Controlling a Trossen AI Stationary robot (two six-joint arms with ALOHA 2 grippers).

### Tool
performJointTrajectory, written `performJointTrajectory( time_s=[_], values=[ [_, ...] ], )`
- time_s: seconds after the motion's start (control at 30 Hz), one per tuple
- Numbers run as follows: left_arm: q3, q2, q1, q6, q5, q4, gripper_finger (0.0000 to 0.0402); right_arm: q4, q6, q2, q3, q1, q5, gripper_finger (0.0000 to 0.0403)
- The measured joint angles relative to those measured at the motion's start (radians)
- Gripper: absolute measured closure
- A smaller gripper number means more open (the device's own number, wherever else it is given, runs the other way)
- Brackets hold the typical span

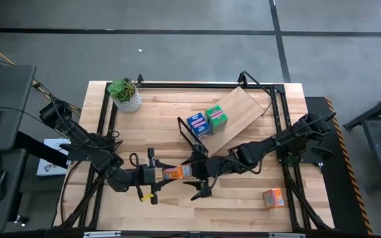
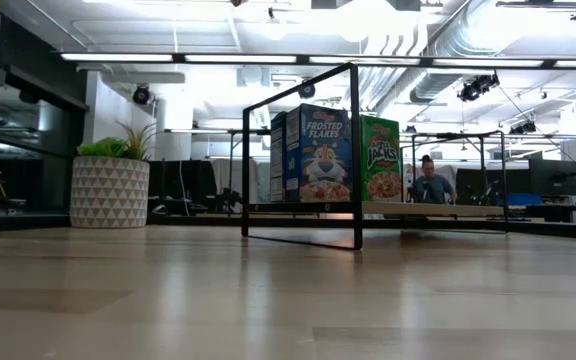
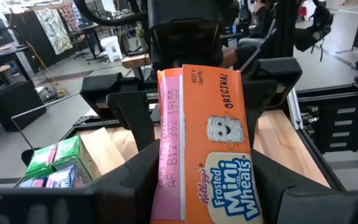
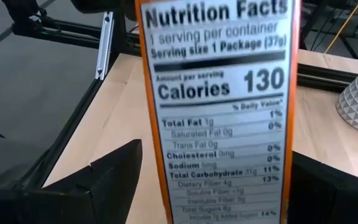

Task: Stack cereal on shelf
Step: Put the top orange cereal box on the shelf

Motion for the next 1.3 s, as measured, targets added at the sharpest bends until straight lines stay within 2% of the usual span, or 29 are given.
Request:
performJointTrajectory(
  time_s=[0.17,0.5,0.67,0.83,1.03,1.17,1.3],
  values=[
    [0.000,-0.003,0.001,-0.010,0.000,0.001,0.0241,-0.004,0.000,0.000,0.000,-0.004,0.000,0.0114],
    [0.000,-0.003,0.000,-0.042,-0.011,0.000,0.0241,-0.005,0.000,0.000,0.000,-0.004,0.003,0.0205],
    [0.000,-0.003,0.000,-0.058,-0.011,-0.001,0.0239,-0.005,0.000,0.000,0.000,-0.004,0.001,0.0239],
    [0.000,-0.003,-0.002,-0.059,-0.008,-0.002,0.0214,-0.010,-0.002,0.000,0.000,-0.004,-0.004,0.0244],
    [-0.001,-0.009,-0.012,-0.051,-0.008,-0.003,0.0158,-0.046,-0.008,-0.001,0.000,-0.004,-0.007,0.0237],
    [-0.001,-0.040,-0.048,-0.025,-0.011,0.001,0.0126,-0.100,-0.008,-0.022,-0.001,-0.004,-0.003,0.0240],
    [-0.001,-0.093,-0.103,-0.014,-0.032,-0.014,0.0114,-0.200,-0.002,-0.079,-0.001,-0.003,0.003,0.0242]
  ],
)
